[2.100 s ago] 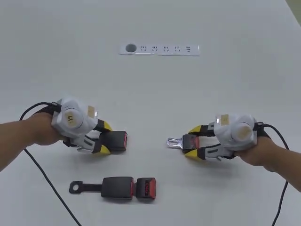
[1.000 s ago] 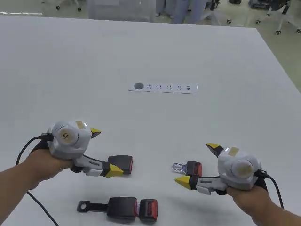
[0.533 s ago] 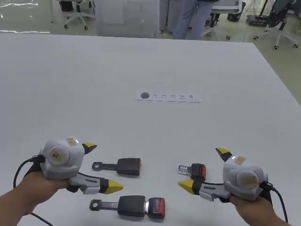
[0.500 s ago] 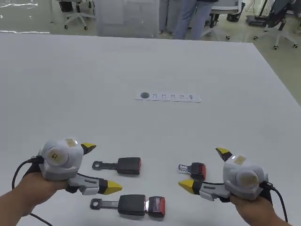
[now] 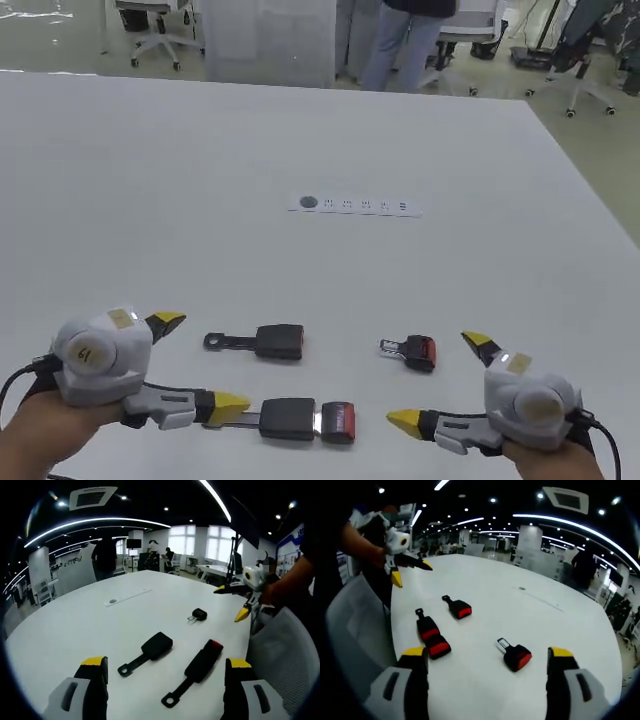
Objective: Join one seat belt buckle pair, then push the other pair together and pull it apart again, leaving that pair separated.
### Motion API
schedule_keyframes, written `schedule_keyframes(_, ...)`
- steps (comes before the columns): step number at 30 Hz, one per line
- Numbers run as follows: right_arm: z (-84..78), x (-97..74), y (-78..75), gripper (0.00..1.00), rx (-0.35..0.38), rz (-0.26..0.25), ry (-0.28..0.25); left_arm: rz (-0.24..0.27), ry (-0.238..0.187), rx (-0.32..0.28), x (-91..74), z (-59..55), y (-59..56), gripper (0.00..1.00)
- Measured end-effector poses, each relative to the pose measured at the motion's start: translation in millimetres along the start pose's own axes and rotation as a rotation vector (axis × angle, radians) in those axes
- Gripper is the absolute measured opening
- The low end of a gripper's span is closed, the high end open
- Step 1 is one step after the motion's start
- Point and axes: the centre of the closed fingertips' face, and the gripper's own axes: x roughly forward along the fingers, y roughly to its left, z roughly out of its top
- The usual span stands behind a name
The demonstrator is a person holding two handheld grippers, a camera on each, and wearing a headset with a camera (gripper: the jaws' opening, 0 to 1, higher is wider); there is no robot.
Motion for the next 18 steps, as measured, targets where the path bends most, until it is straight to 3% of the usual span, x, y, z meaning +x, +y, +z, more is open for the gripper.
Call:
schedule_keyframes(5,-1.4,-11.1,4.2,1.00,0.011,-0.015,-0.004,-0.004,-0.011,-0.055,-9.2,-12.6,-7.1,1.00)
schedule_keyframes(10,-11.3,-17.9,5.5,1.00,0.029,-0.035,0.016,0.003,-0.002,-0.062,-15.6,-23.1,-8.7,1.00)
schedule_keyframes(18,-17.1,-28.8,13.5,1.00,0.028,-0.039,0.020,0.024,-0.023,-0.076,-24.5,-22.8,-7.9,1.00)
